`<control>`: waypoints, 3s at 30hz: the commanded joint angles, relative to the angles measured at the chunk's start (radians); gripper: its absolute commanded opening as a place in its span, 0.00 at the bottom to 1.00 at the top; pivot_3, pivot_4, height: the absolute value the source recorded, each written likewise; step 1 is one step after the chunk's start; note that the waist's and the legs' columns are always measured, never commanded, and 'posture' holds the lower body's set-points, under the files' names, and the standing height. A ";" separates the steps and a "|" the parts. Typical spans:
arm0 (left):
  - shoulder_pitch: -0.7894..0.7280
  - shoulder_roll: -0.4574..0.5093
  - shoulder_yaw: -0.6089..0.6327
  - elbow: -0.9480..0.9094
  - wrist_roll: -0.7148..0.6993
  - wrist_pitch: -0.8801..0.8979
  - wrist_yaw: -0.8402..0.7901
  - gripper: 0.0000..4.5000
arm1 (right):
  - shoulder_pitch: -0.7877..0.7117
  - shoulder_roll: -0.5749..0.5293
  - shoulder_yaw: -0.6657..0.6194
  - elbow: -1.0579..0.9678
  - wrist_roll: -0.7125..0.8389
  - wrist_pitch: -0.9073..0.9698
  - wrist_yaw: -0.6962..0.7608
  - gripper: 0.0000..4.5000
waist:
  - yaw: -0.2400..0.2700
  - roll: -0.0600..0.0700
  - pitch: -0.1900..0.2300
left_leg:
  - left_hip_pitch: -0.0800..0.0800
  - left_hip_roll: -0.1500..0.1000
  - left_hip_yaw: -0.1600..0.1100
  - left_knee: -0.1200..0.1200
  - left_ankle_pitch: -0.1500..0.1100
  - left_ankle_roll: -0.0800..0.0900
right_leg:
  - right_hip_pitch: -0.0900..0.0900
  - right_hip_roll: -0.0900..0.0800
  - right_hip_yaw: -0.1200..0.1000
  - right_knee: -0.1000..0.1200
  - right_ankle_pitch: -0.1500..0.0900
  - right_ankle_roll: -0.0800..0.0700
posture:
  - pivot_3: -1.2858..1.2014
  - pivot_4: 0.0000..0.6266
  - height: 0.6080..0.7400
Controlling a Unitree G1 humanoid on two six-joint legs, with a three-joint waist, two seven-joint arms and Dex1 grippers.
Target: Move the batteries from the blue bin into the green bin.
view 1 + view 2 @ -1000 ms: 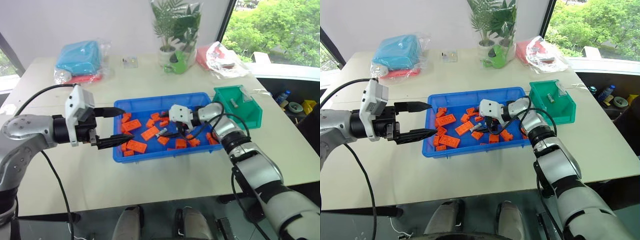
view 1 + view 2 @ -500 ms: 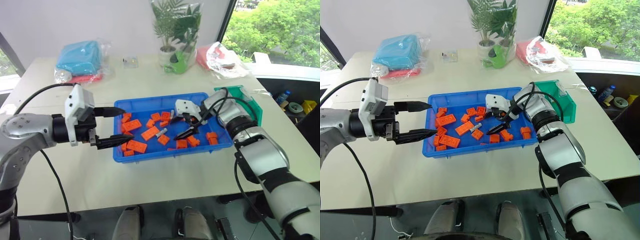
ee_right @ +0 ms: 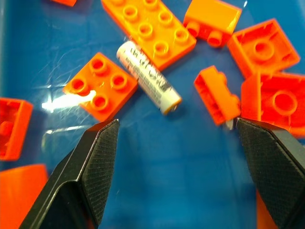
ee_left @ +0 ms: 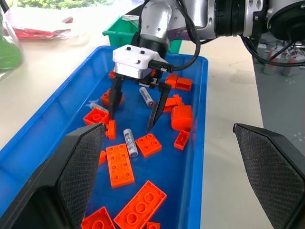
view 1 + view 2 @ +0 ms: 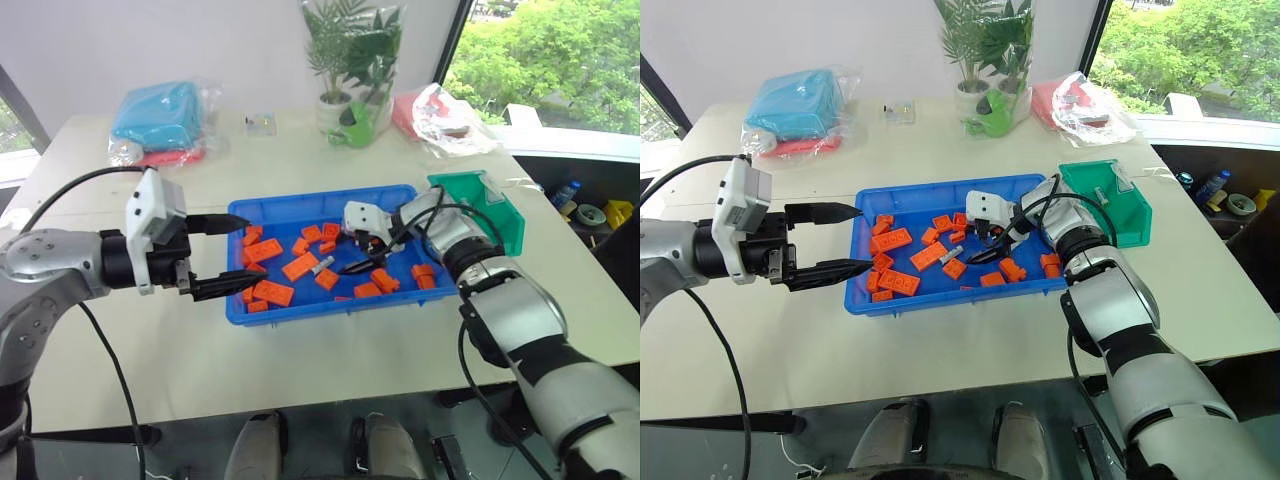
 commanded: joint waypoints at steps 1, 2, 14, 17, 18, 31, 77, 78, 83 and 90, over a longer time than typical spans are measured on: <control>-0.017 0.017 0.030 -0.018 -0.018 0.001 0.005 1.00 | -0.001 0.025 -0.026 -0.007 0.010 -0.019 0.001 0.89 | -0.001 0.000 0.000 | 0.000 0.000 0.000 0.000 0.000 0.000 | 0.000 0.000 0.000 0.000 0.000 0.000 | 0.52 0.24 0.40; -0.018 0.017 0.030 -0.018 -0.018 0.001 0.005 1.00 | 0.004 0.031 -0.028 -0.010 0.014 -0.018 0.007 0.89 | 0.000 0.000 0.000 | 0.000 0.000 0.000 0.000 0.000 0.000 | 0.000 0.000 0.000 0.000 0.000 0.000 | 0.52 0.24 0.40; -0.029 0.010 0.017 -0.009 -0.009 -0.011 0.009 1.00 | 0.061 0.036 -0.037 -0.049 0.005 -0.014 0.021 0.01 | 0.000 0.001 0.000 | 0.001 0.000 0.000 0.000 0.000 0.000 | 0.001 0.000 0.000 0.001 0.000 0.000 | 0.52 0.24 0.40; -0.027 0.005 0.014 -0.011 -0.010 -0.011 0.013 1.00 | 0.062 0.011 -0.064 -0.109 0.024 0.007 0.003 0.01 | 0.000 0.001 0.000 | 0.001 0.000 0.000 0.000 0.000 0.000 | 0.001 0.000 0.000 0.001 0.000 0.000 | 0.52 0.24 0.40; -0.024 0.004 0.015 -0.013 -0.013 -0.010 0.015 1.00 | 0.063 0.001 -0.085 -0.148 0.048 0.041 0.009 0.01 | 0.002 0.001 0.000 | 0.001 0.000 0.000 0.000 0.000 0.000 | 0.001 0.000 0.000 0.001 0.000 0.000 | 0.52 0.24 0.40; 0.003 -0.019 -0.011 -0.007 -0.014 -0.017 -0.001 1.00 | 0.349 -0.394 -0.471 -1.102 0.263 0.945 -0.260 0.01 | 0.025 0.000 0.000 | 0.001 0.000 0.000 0.000 -0.002 -0.003 | 0.004 -0.001 -0.001 -0.004 -0.002 -0.003 | 0.52 0.24 0.40; -0.011 -0.035 0.016 -0.027 0.000 -0.022 0.053 1.00 | -0.008 -0.094 -0.016 -0.165 0.075 0.163 -0.226 0.99 | 0.007 0.000 0.001 | -0.001 0.001 0.002 0.003 0.000 0.000 | 0.000 0.000 0.000 -0.001 0.001 -0.002 | 0.52 0.24 0.40; -0.008 -0.034 0.019 -0.030 -0.001 -0.021 0.057 1.00 | -0.019 -0.084 -0.019 -0.135 0.071 0.145 -0.216 0.99 | 0.005 0.000 0.001 | -0.001 0.001 0.002 0.003 0.000 0.000 | 0.000 0.000 0.000 -0.001 0.001 -0.002 | 0.52 0.24 0.40; 0.005 -0.024 0.038 -0.042 -0.008 -0.018 0.071 1.00 | -0.054 -0.042 -0.031 -0.027 0.043 0.095 -0.212 0.99 | 0.000 0.001 0.001 | -0.001 0.001 0.001 0.002 0.000 0.000 | 0.001 0.000 0.000 0.000 0.001 -0.002 | 0.52 0.24 0.40; 0.031 -0.011 0.066 -0.064 -0.024 -0.010 0.085 1.00 | -0.086 -0.004 -0.050 0.049 0.003 0.104 -0.310 0.99 | 0.000 0.001 0.001 | -0.001 0.001 0.001 0.002 0.000 0.000 | -0.001 0.000 0.000 0.000 0.001 -0.002 | 0.52 0.24 0.40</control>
